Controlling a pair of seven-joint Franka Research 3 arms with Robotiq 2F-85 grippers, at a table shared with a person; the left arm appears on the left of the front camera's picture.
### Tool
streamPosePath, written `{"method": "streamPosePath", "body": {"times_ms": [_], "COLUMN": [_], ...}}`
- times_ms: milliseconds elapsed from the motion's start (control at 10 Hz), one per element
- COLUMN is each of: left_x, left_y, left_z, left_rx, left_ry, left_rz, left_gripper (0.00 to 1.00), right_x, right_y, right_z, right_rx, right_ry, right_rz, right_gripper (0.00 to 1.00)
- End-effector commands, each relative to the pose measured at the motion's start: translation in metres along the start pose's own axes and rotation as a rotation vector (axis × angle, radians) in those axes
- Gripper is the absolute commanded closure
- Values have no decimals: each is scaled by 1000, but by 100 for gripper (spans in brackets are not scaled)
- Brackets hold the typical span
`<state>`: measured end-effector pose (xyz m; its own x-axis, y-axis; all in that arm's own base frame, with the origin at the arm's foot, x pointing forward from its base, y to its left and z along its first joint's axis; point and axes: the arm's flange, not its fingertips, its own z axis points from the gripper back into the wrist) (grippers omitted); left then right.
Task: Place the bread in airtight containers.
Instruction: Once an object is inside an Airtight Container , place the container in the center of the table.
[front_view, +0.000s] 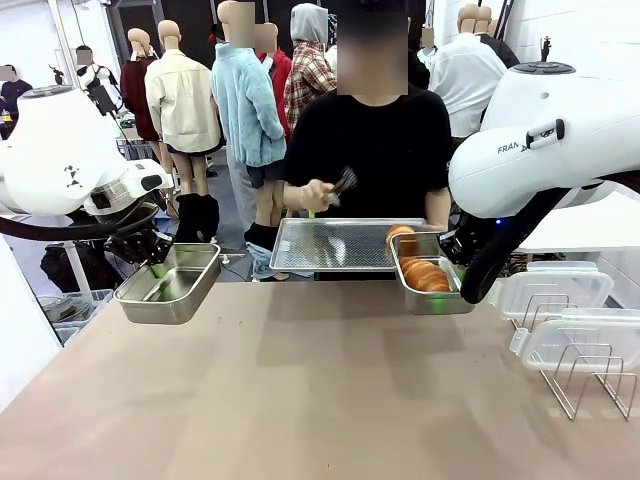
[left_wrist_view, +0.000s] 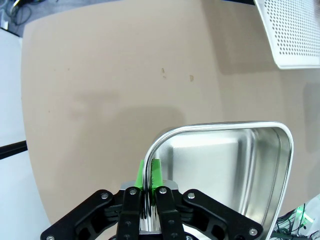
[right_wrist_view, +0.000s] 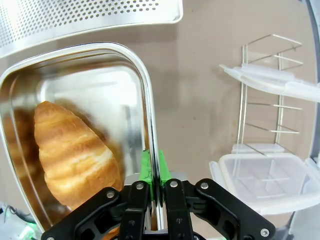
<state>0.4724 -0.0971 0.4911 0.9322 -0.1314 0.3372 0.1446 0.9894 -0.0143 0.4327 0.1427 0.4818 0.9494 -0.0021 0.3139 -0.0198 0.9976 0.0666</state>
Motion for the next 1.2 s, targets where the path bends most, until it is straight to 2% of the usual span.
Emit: {"method": "streamPosePath", "body": {"times_ms": [0, 1100], "left_x": [0, 0], "left_y": [1, 1], "left_z": [0, 0], "left_rx": [3, 3], "left_ry": [-22, -22], "left_rz": [-12, -12], "left_gripper": [100, 100], "right_x": [-2, -2], "right_y": [0, 0], "right_z": [0, 0], "right_rx": [6, 6], "right_ry": [-20, -20], "right_rz": [8, 8], "right_gripper": [100, 100]}}
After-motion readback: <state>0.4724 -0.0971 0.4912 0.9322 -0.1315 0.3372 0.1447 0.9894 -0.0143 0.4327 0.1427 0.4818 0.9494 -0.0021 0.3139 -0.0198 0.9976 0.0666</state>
